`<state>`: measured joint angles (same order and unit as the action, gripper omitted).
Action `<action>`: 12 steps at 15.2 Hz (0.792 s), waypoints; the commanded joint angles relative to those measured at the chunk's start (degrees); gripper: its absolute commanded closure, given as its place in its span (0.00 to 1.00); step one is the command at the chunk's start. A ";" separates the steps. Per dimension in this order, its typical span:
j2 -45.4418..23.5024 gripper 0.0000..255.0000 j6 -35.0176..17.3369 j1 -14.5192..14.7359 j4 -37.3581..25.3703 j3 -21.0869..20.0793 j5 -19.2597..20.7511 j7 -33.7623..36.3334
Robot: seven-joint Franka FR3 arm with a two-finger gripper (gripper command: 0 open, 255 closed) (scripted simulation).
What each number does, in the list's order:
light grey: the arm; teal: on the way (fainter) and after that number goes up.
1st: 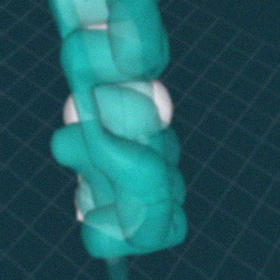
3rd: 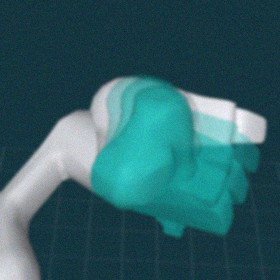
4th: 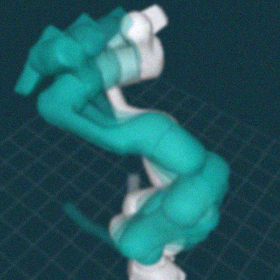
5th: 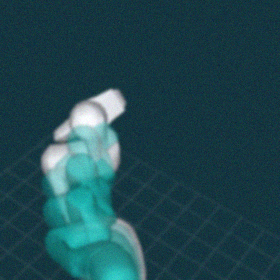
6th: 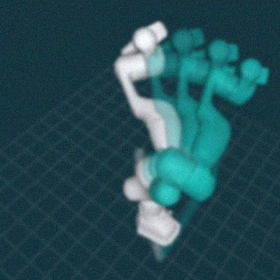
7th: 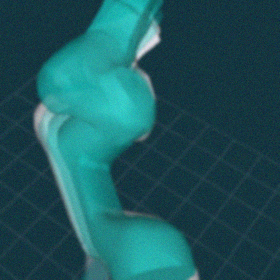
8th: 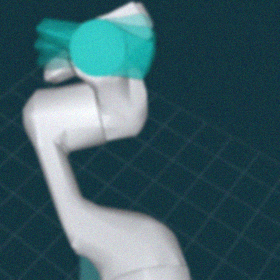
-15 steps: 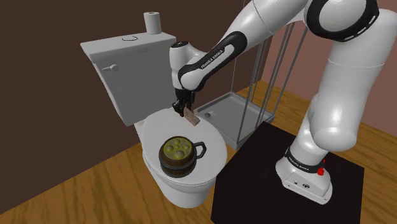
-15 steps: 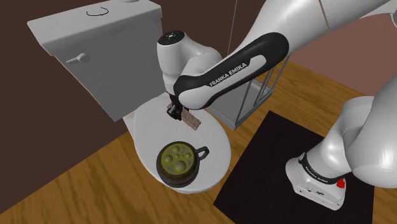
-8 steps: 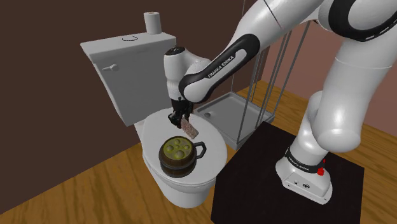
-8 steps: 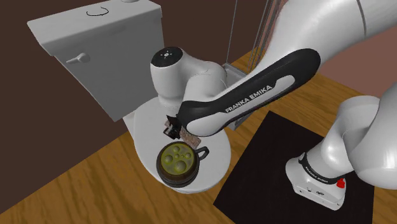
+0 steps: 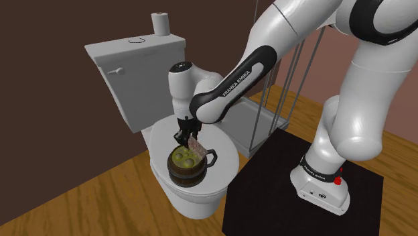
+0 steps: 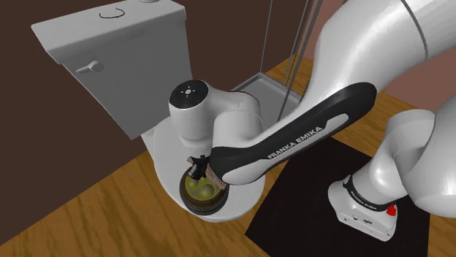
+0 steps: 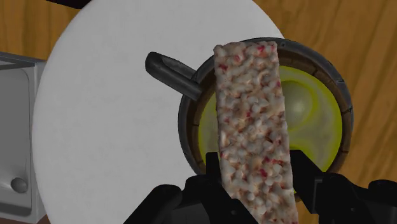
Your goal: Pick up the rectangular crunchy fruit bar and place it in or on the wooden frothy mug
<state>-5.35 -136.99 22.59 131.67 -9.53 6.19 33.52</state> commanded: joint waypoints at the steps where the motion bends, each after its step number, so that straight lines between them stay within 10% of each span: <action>1: -1.30 1.00 -1.54 0.02 0.26 0.10 0.49 0.39; 12: -6.52 1.00 -7.57 0.32 1.21 0.71 2.69 2.20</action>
<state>-11.74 -144.36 22.91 132.84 -8.86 8.81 35.68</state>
